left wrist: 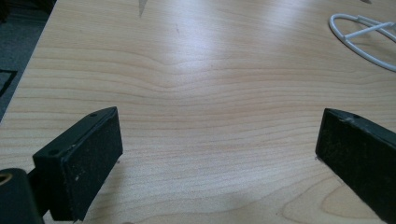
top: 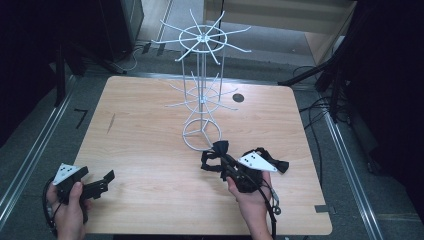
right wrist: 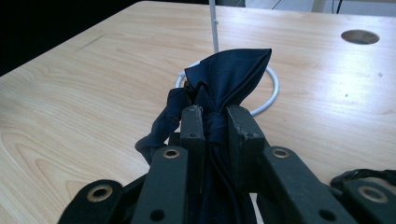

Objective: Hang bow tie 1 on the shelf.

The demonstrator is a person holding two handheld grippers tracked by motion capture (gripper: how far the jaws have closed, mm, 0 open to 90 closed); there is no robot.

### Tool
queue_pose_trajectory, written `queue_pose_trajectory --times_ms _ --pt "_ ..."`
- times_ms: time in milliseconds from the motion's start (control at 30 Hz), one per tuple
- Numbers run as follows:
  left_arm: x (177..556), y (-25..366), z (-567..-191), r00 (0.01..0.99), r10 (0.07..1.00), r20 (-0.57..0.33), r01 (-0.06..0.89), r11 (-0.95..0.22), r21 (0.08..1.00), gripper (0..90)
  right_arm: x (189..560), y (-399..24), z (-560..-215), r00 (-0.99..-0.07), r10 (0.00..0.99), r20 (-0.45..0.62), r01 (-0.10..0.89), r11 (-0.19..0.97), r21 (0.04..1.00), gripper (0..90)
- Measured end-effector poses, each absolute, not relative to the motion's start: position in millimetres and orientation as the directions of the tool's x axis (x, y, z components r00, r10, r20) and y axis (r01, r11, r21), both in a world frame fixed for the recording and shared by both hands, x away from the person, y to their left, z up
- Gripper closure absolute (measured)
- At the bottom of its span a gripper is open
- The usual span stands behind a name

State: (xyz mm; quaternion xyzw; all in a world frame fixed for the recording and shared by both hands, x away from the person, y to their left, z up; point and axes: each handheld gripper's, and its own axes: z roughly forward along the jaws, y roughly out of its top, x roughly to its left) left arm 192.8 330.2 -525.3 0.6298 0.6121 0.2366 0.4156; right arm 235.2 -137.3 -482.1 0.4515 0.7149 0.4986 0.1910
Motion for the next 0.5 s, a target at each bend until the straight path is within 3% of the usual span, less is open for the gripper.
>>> queue_pose_trajectory --times_ms 500 --pt "192.7 330.4 -525.2 0.139 0.968 -0.208 0.574 0.093 0.814 1.0 233.2 -150.5 -466.3 -0.505 0.846 0.173 0.414 0.062 0.908 78.5"
